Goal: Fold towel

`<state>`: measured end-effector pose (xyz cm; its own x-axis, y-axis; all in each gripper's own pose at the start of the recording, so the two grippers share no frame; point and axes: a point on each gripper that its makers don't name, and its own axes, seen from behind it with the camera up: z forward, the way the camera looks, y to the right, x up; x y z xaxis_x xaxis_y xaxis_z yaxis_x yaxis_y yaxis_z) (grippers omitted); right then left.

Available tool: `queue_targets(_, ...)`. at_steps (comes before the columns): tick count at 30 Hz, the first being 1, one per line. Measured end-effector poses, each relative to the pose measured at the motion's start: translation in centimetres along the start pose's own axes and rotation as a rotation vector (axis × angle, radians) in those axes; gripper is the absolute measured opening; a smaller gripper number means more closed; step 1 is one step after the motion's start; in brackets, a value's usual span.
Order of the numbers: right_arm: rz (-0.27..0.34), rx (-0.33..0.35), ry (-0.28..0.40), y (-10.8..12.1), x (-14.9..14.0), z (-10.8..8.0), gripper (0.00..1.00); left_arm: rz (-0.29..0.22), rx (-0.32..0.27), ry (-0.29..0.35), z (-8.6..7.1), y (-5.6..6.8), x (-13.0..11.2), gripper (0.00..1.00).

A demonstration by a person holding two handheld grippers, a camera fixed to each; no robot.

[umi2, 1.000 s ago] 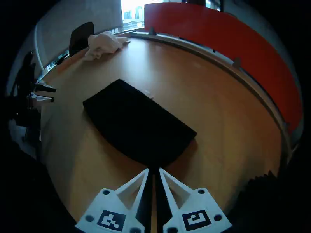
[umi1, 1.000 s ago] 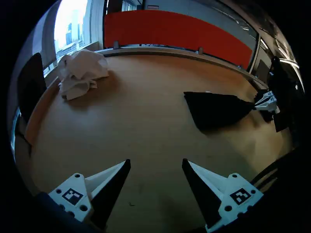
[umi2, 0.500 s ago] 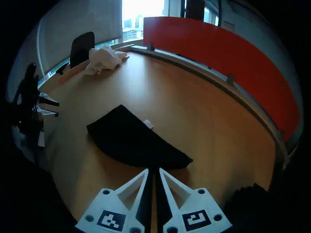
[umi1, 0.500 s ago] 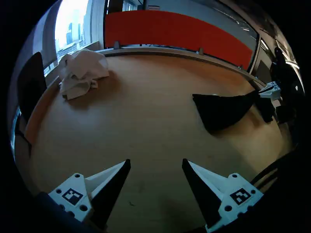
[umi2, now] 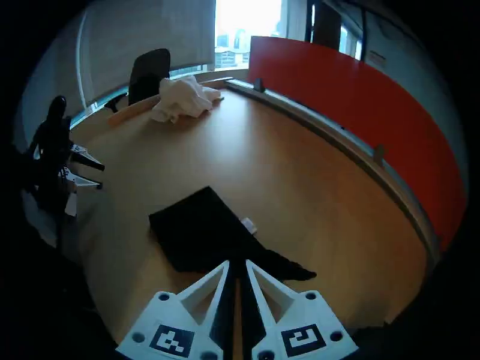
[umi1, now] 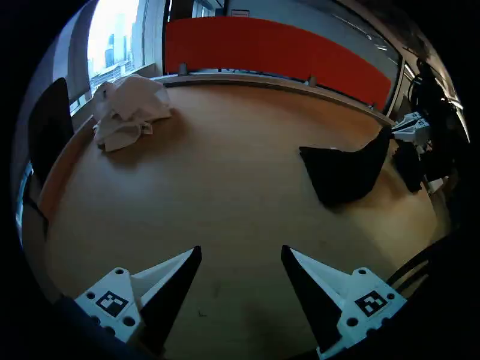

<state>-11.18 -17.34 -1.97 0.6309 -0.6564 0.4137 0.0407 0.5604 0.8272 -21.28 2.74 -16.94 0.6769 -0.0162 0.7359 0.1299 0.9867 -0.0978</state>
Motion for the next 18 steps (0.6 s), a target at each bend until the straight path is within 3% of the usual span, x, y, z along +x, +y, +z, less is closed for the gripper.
queue_targets(9,-0.093,0.121,0.018,-4.1,4.1,4.1,0.04,-0.007,0.009,0.002,-0.4,-0.3,-0.2,0.99)
queue_targets(18,-0.092,0.243,-0.052,-9.3,2.7,10.1,0.04,-0.022,0.017,-0.001,-0.7,-0.6,-0.8,0.99)
